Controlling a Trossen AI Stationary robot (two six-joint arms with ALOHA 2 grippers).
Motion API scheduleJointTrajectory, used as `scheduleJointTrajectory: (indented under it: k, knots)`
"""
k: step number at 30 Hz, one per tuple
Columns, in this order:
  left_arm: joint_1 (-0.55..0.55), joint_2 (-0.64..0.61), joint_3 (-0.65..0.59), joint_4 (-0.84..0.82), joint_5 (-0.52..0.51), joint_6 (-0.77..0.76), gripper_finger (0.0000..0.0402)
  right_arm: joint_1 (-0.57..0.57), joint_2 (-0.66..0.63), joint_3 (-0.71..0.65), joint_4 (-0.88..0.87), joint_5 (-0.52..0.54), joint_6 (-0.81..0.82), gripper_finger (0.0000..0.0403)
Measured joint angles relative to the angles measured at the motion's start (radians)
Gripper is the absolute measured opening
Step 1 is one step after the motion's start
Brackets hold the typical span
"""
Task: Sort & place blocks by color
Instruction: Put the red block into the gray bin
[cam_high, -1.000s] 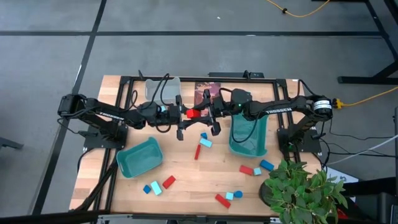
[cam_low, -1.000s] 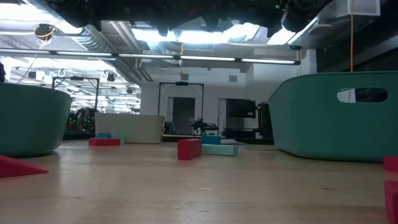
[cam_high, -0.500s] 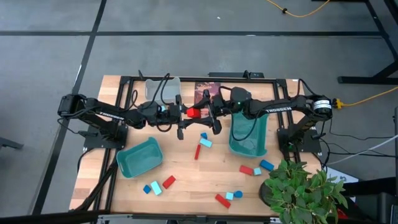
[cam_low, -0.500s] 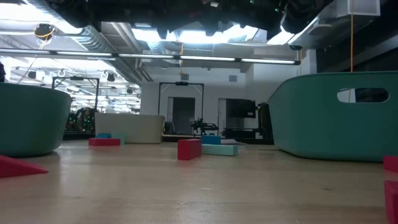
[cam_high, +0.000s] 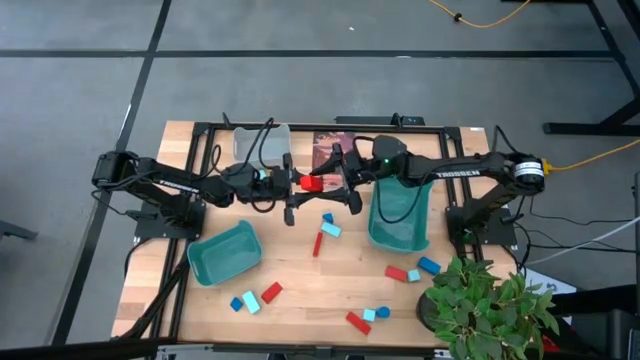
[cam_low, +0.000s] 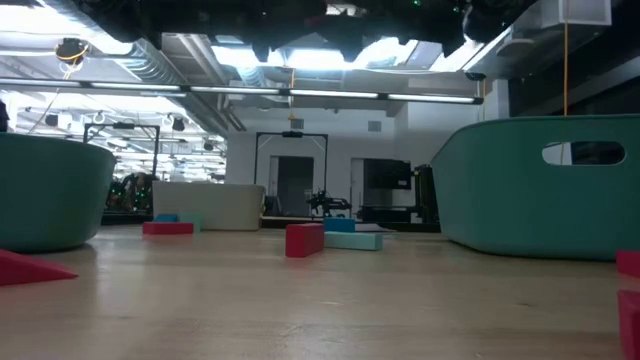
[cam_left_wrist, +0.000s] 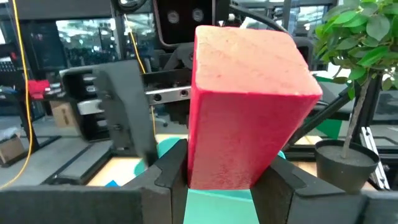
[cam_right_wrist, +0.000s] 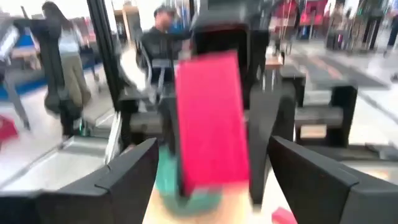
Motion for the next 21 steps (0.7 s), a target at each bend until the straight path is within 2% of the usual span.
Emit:
scheduleJointTrajectory:
  k: [3,7,15,21]
  knots:
    - [0.009,-0.044,0.002,-0.054,0.023,-0.014,0.0124,-0.001,-0.042,-0.005,-0.077,-0.001,-0.023,0.0307]
    - [0.025,-0.121,0.002,-0.145,0.042,-0.022,0.0124,-0.001,-0.113,-0.040,-0.097,0.000,-0.037,0.0307]
    - [0.058,-0.248,0.000,-0.374,0.045,-0.021,0.0124,-0.013,-0.308,-0.213,-0.081,0.058,-0.029,0.0307]
    - [0.080,-0.277,-0.014,-0.417,0.045,-0.016,0.0124,-0.013,-0.426,-0.285,-0.073,0.060,-0.025,0.0307]
